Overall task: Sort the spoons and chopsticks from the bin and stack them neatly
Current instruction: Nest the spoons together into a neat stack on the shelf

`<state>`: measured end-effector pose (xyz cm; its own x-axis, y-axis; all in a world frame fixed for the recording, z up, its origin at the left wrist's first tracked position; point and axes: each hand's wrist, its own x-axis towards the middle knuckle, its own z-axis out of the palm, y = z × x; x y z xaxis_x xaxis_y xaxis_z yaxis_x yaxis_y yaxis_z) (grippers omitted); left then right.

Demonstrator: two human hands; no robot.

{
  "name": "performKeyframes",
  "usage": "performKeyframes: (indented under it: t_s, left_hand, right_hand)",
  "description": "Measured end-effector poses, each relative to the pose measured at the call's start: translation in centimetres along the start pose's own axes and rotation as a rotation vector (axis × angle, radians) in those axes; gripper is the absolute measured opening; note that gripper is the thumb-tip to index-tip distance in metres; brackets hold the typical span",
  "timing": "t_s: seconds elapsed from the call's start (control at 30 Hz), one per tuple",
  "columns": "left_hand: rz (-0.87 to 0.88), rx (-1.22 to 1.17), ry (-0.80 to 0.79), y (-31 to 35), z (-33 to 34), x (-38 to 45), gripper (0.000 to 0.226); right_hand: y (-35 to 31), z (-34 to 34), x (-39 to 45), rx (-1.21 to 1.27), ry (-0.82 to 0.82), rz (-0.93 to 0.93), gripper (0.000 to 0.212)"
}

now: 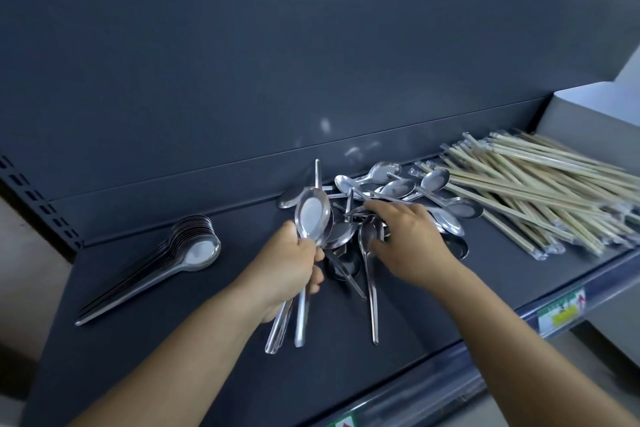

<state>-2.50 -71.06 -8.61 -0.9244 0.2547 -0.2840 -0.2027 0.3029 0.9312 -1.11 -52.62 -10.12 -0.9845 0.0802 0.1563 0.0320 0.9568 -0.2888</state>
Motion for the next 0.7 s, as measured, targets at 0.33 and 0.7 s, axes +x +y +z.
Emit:
performKeyframes:
  t_s: [0.33, 0.7]
  left_hand:
    - [-0.026, 0.036, 0.009, -0.4, -0.4, 0.4, 0.028]
    - [0.028, 0.029, -0.079, 0.3, 0.1, 0.2, 0.032]
  right_hand:
    - [0.6, 0.4, 0.0, 0.109, 0.110, -0.042, 0.021]
    - [-0.1, -2.1, 0.1, 0.596, 0.095, 0.076, 0.022]
